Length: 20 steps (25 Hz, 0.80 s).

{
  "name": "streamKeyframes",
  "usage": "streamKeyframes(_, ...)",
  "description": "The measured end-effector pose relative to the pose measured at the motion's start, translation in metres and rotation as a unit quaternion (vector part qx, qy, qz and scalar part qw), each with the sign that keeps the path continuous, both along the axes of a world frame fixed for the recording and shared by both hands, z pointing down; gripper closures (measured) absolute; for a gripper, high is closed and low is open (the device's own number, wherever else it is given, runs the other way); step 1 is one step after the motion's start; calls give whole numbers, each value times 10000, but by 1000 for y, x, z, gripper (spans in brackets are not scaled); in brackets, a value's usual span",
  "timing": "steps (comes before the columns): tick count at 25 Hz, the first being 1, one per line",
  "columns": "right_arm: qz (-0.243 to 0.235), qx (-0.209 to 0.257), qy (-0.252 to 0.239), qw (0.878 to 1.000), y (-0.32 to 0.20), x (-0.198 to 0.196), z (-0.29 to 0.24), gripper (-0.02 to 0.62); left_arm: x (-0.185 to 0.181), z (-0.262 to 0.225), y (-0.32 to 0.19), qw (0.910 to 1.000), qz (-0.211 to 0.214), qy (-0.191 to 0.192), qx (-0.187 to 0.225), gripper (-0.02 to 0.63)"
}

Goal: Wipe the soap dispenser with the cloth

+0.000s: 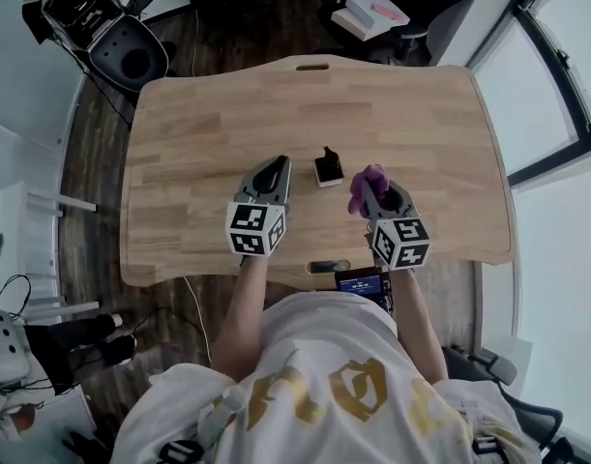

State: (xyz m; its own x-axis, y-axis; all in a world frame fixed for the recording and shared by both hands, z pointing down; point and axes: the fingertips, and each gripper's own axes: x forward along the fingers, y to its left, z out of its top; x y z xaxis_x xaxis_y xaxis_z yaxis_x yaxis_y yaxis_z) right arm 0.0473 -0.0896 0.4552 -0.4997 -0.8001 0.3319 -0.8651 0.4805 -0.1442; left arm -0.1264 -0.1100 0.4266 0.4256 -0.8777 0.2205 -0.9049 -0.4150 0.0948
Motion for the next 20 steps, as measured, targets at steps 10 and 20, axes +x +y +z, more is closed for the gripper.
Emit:
streamKeyframes(10,-245,-184,-101,9995,-7,2,11,528,21,19,-15,9990,261,154,-319,588)
streamKeyframes(20,-252,-471,-180,9984,-16,9,34,528,32,42,-32,9977,289,217,-578,588)
